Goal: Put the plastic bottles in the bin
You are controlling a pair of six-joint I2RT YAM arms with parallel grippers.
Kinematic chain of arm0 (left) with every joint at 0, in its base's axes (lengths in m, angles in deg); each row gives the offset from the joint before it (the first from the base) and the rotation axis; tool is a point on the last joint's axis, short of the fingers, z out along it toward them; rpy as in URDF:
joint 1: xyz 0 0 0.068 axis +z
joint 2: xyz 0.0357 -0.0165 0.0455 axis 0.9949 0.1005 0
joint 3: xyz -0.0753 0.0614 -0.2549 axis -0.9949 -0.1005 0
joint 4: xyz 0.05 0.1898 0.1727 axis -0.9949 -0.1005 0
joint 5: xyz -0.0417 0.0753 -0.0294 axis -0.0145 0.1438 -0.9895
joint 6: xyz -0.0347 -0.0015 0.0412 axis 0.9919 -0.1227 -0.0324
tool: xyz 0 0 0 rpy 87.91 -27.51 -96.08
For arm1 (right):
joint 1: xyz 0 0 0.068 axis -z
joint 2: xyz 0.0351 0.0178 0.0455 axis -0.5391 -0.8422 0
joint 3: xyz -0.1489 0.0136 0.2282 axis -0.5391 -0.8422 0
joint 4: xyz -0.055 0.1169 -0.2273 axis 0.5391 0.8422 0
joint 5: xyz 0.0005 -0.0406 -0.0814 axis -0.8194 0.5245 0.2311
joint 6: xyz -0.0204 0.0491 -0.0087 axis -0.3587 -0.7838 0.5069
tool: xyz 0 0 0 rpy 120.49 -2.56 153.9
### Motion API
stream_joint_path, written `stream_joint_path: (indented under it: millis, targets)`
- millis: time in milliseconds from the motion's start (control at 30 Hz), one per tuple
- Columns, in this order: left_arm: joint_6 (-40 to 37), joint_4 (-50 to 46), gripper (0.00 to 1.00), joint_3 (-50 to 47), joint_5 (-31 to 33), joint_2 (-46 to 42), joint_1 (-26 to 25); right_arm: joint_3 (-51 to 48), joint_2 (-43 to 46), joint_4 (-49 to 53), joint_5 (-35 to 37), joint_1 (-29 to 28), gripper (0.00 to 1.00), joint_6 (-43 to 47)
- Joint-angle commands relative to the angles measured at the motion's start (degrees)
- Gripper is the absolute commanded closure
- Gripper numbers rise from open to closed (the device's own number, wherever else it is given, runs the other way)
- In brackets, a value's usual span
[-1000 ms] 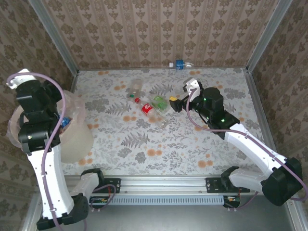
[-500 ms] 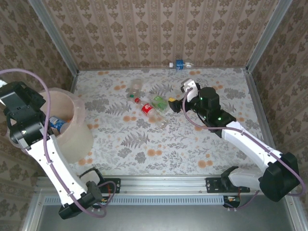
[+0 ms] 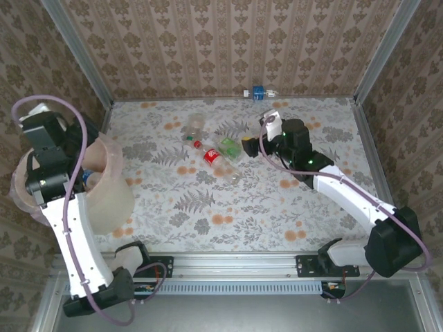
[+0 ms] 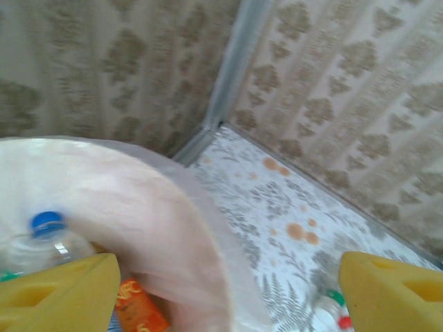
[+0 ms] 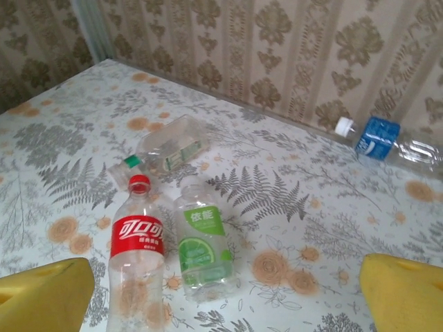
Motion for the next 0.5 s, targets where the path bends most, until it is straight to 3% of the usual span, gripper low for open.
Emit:
stream_joint_path:
  millis: [0, 167, 467]
  targets:
    - [0.4, 3.7, 0.13, -1.5, 2.2, 0.7, -6.7, 4.2, -2.9, 3.3, 1.6, 2.8, 0.00, -6.8]
    - [0.2, 8.0, 0.07, -2.8, 2.2, 2.9, -15.5, 9.5, -10.0, 5.7, 1.4, 7.4, 0.00, -14.0]
    - [-1.7, 17.4, 0.00, -3.8, -5.6, 8.2, -25.8, 24.7, -26.5, 13.5, -0.9, 13.9, 0.00, -18.3]
